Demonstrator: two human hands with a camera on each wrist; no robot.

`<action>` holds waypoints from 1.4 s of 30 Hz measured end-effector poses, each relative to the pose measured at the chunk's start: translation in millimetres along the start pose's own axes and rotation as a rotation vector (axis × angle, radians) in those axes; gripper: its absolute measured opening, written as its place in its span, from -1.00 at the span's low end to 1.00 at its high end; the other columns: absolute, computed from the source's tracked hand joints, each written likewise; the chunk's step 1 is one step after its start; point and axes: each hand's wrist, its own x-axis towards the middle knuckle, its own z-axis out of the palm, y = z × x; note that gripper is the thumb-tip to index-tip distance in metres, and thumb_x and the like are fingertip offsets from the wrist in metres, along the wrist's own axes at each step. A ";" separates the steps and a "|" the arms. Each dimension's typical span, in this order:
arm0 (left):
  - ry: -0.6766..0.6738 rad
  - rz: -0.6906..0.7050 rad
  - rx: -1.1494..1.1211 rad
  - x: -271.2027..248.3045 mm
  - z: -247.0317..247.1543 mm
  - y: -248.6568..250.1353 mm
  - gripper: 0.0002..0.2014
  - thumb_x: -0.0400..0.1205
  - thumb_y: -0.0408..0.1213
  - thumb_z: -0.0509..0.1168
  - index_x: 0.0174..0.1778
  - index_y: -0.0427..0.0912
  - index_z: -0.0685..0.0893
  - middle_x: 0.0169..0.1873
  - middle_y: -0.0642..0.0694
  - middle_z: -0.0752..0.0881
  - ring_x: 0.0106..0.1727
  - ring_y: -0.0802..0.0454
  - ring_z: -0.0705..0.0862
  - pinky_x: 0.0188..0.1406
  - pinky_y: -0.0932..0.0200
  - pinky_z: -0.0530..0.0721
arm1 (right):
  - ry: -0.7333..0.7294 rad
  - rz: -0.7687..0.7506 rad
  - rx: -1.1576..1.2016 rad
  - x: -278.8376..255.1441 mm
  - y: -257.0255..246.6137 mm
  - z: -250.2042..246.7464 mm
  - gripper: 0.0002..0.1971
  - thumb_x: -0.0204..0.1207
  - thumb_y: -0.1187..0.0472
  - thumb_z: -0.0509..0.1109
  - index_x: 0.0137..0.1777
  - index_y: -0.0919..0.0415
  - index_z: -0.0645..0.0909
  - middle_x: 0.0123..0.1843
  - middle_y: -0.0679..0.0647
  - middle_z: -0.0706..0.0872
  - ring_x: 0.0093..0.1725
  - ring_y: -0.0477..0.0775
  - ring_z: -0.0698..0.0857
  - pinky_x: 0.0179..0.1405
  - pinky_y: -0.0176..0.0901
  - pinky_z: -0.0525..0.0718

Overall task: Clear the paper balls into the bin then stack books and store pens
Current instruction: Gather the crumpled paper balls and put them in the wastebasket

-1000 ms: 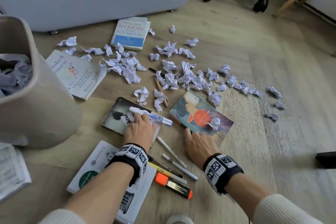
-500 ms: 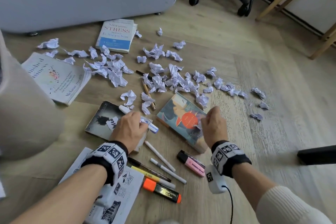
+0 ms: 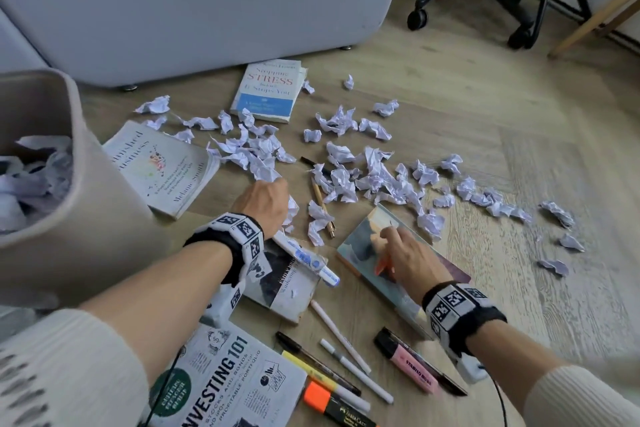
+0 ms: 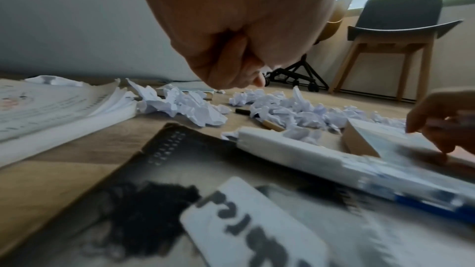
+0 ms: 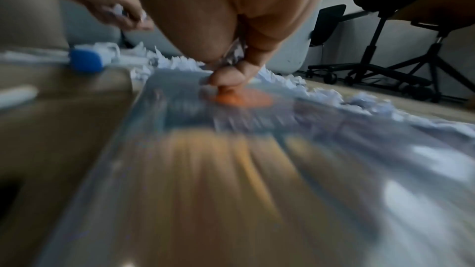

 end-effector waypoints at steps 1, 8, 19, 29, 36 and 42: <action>-0.018 -0.020 0.007 5.3 -1.3 -4.3 -0.83 0.69 -0.34 0.06 -0.21 -0.26 0.45 -0.46 -0.15 0.47 -0.34 -0.19 0.52 -0.36 -0.01 0.50 | -0.011 -0.040 0.039 12.8 -7.7 -9.6 -0.69 0.59 0.29 0.34 0.26 0.18 0.34 0.01 0.09 0.63 -0.21 0.17 0.69 -0.26 -0.01 0.68; -0.133 -0.020 0.080 17.1 20.6 -25.4 -0.62 0.70 0.03 0.06 0.05 -0.27 0.47 -0.33 -0.11 0.61 -0.34 -0.12 0.58 -0.39 0.09 0.44 | -0.043 -0.247 -0.142 90.8 -70.4 -33.3 -0.20 0.48 -0.41 0.17 0.53 0.15 0.16 0.17 0.15 0.60 -0.09 0.10 0.65 -0.28 -0.13 0.60; -0.338 0.095 0.103 30.0 34.4 -24.0 -0.63 0.60 -0.05 0.32 0.24 -0.03 0.38 -0.01 -0.19 0.42 -0.03 -0.20 0.59 -0.18 0.08 0.43 | -0.048 -0.394 -0.083 103.3 -82.9 -16.7 -0.78 0.73 0.20 0.07 0.26 0.27 0.42 0.22 0.24 0.52 -0.13 0.08 0.57 -0.13 -0.05 0.65; -0.252 -0.083 -0.049 25.9 17.2 -37.6 -0.83 0.71 -0.45 0.11 0.21 -0.25 0.44 -0.01 -0.29 0.66 -0.12 -0.18 0.60 -0.23 0.07 0.46 | 0.146 -0.324 0.356 79.9 -100.7 -34.3 -0.78 0.72 0.16 0.19 0.26 0.19 0.52 0.10 0.06 0.71 -0.15 0.01 0.67 -0.10 -0.07 0.70; -0.010 -0.127 -0.141 6.5 -3.8 -59.1 -0.80 0.71 -0.37 0.05 -0.16 -0.35 0.51 -0.33 -0.22 0.56 -0.27 -0.17 0.53 -0.34 0.09 0.38 | -0.126 -0.357 0.122 110.4 -118.4 -25.8 -0.61 0.62 -0.05 0.31 0.36 0.08 0.42 0.16 0.05 0.66 -0.04 0.07 0.66 -0.15 -0.16 0.56; -0.016 -0.330 -0.162 -0.6 -2.8 -75.7 -0.56 0.67 -0.14 0.11 -0.53 -0.24 0.38 -0.54 -0.14 0.44 -0.41 -0.13 0.47 -0.44 0.14 0.35 | -0.115 -0.456 0.187 124.7 -128.5 -8.2 -0.78 0.66 0.10 0.26 0.17 0.23 0.45 0.02 0.11 0.60 -0.20 0.09 0.56 -0.22 -0.16 0.46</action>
